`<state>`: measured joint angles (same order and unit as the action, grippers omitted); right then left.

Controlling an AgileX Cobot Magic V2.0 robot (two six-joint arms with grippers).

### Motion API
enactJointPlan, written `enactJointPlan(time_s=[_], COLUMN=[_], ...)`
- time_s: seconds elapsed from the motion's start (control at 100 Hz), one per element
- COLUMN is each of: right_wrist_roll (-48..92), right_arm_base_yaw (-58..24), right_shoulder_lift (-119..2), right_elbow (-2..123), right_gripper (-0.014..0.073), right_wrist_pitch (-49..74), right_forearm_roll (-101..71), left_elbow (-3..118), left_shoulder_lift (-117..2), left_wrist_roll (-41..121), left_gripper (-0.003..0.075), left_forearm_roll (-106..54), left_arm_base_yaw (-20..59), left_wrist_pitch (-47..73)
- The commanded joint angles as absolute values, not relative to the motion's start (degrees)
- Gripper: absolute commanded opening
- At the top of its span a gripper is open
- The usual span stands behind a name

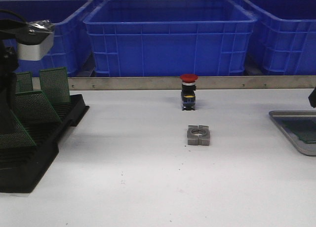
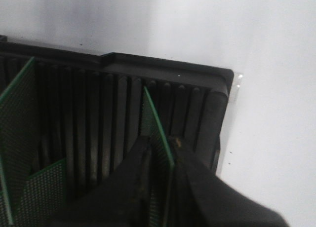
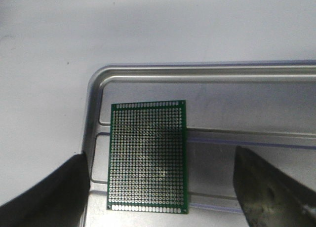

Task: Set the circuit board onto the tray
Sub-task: 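Grasp a second green board with the left gripper and lift it, then grasp the held board's free corner with the right gripper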

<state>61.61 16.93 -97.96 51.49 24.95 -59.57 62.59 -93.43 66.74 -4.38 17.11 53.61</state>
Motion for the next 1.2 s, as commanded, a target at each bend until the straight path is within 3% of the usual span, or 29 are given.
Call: enactJointPlan(time_s=[0.0,0.32,0.6,0.8,0.98,1.19], right_wrist_roll=[61.91,61.96,67.10,77.26,84.32,84.32], right_arm_base_yaw=[17.15,17.15,15.46,9.71,3.11,-4.09], right_shoulder_lift=[-95.29,-90.63,-82.76,-79.78,-79.72,-79.72], right_elbow=[52.98,53.31,53.37,53.37,53.37,53.37], right_gripper=[0.0612,0.0612,0.0612,0.0612,0.0612,0.0612], right_wrist_pitch=[25.36,32.14,41.35,50.84,62.21,65.25], right_forearm_roll=[-60.24,-60.24,-60.35,-60.83,-61.26,-64.02], left_elbow=[63.72,71.50,73.70,73.70,73.70,73.59], left_shoulder_lift=[-91.37,-88.37,-88.37,-89.15,-89.21,-89.21], left_wrist_roll=[65.91,65.77,65.77,65.77,66.44,67.81], left_gripper=[-0.0017,-0.0017,-0.0017,-0.0017,-0.0017,-0.0017], left_forearm_roll=[-5.40,-11.99,-39.30,-55.85,-56.60,-56.60], left_arm_base_yaw=[17.10,18.36,19.04,20.48,24.43,28.66], left_wrist_pitch=[55.55,66.16,64.99,64.19,64.07,62.09])
